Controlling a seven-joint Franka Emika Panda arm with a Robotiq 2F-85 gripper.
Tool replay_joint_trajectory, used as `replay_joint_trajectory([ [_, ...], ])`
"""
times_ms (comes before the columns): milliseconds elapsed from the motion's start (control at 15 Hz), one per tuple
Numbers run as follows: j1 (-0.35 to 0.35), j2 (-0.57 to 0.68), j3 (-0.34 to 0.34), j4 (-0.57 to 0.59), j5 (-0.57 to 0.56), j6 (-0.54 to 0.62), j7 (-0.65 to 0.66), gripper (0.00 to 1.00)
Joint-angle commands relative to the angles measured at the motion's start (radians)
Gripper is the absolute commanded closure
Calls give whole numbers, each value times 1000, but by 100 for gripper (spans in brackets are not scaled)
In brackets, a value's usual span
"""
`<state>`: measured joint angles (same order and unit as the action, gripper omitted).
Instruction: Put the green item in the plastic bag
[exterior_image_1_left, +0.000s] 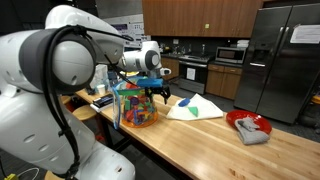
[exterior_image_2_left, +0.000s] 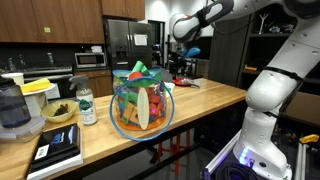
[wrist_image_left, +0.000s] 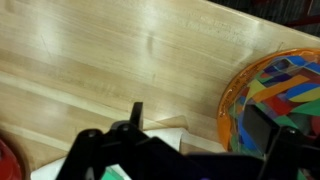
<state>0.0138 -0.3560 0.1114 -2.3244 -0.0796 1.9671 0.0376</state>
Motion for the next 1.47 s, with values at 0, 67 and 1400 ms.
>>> replay_joint_trajectory([
  [0, 15, 1, -13, 2, -5, -3, 5, 0],
  [67, 15, 1, -13, 2, -5, -3, 5, 0],
  [1400, -4, 15, -31, 12, -40, -2, -14, 0],
])
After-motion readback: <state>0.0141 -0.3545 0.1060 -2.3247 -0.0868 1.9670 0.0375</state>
